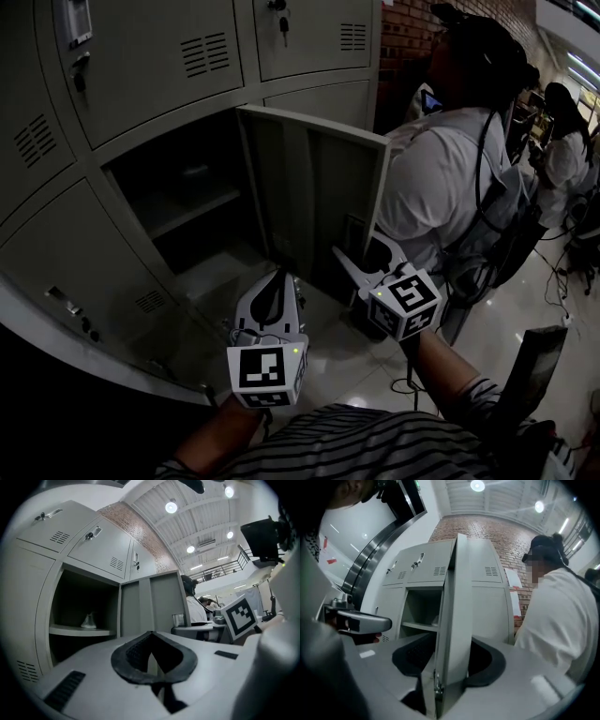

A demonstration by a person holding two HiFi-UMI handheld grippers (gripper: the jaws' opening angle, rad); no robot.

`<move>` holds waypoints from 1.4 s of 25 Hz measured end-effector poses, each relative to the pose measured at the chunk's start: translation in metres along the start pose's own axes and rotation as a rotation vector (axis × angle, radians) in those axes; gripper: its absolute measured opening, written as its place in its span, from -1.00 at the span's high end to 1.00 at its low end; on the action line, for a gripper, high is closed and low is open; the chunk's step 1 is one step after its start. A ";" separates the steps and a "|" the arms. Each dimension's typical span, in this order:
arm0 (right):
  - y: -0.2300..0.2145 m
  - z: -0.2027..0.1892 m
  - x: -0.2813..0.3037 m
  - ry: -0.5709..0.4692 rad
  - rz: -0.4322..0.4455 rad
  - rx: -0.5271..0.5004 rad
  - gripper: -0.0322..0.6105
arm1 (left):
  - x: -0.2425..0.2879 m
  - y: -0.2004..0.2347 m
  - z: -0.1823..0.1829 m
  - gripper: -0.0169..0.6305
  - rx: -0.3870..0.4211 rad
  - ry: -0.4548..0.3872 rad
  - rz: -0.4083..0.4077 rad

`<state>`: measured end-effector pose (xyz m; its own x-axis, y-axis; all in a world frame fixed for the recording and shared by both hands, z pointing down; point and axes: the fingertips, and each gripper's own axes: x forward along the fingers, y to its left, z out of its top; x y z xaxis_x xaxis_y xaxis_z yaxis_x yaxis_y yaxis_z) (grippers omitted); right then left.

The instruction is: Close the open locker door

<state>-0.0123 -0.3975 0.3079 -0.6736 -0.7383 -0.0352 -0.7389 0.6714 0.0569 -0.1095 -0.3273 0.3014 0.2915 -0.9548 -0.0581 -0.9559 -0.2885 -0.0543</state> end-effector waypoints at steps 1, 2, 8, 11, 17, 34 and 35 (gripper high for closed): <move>0.003 0.001 0.001 -0.005 0.006 0.002 0.31 | 0.001 0.004 -0.002 0.94 -0.005 0.002 0.006; 0.006 0.002 0.001 -0.008 0.015 0.005 0.33 | 0.001 0.007 -0.004 0.94 -0.014 0.003 0.014; 0.054 0.010 -0.002 -0.024 0.136 -0.007 0.46 | -0.011 0.030 -0.009 0.94 -0.056 0.003 0.088; 0.090 0.013 0.000 -0.030 0.217 -0.009 0.36 | -0.026 0.042 -0.010 0.94 -0.083 -0.004 0.145; 0.130 0.017 0.011 -0.048 0.237 0.008 0.20 | -0.060 0.072 -0.015 0.94 -0.083 0.001 0.251; 0.217 0.018 0.062 -0.055 0.331 0.056 0.16 | -0.123 0.168 -0.027 0.94 -0.083 0.021 0.437; 0.220 0.018 0.067 -0.056 0.335 0.055 0.16 | -0.125 0.173 -0.028 0.94 -0.083 0.022 0.443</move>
<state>-0.2205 -0.2976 0.3003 -0.8776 -0.4730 -0.0780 -0.4757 0.8794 0.0203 -0.3125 -0.2599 0.3272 -0.1464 -0.9885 -0.0365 -0.9882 0.1445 0.0513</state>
